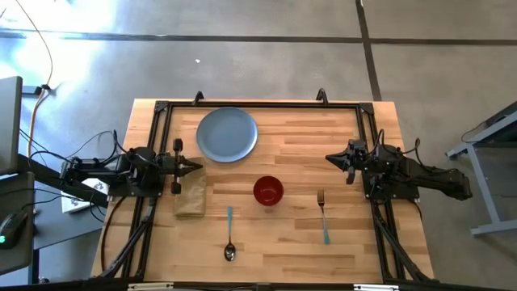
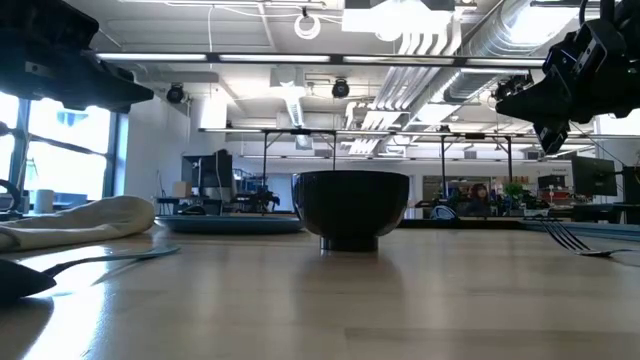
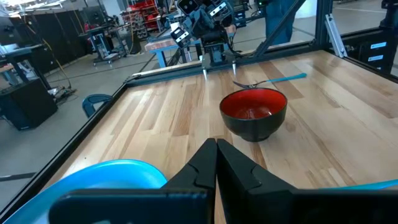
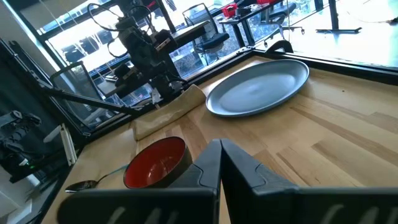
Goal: Set table place
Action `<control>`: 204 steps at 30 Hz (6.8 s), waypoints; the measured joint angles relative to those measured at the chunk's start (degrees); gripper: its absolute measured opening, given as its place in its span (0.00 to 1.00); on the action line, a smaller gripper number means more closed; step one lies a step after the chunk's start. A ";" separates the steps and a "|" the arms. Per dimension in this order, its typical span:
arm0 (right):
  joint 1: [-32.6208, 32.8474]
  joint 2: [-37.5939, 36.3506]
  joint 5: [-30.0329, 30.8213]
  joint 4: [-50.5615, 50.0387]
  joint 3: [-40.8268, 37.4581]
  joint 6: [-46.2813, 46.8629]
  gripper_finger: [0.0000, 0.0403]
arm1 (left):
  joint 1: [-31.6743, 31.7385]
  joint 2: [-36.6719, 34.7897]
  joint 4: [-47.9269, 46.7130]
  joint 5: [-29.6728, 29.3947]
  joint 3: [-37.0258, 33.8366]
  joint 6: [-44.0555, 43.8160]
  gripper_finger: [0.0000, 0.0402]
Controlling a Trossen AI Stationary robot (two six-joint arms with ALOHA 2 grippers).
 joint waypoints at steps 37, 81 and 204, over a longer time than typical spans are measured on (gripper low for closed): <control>0.04 21.92 10.23 0.01 19.20 7.56 0.00 | -0.01 13.96 8.07 -13.73 10.39 -8.97 0.00; 9.10 110.05 -5.01 -42.71 80.82 -1.92 0.34 | 0.01 46.75 -36.81 -20.31 47.69 -10.97 0.15; 2.07 114.56 6.21 -57.27 111.26 -19.56 0.00 | -7.48 90.22 -25.50 -20.08 67.91 47.40 0.06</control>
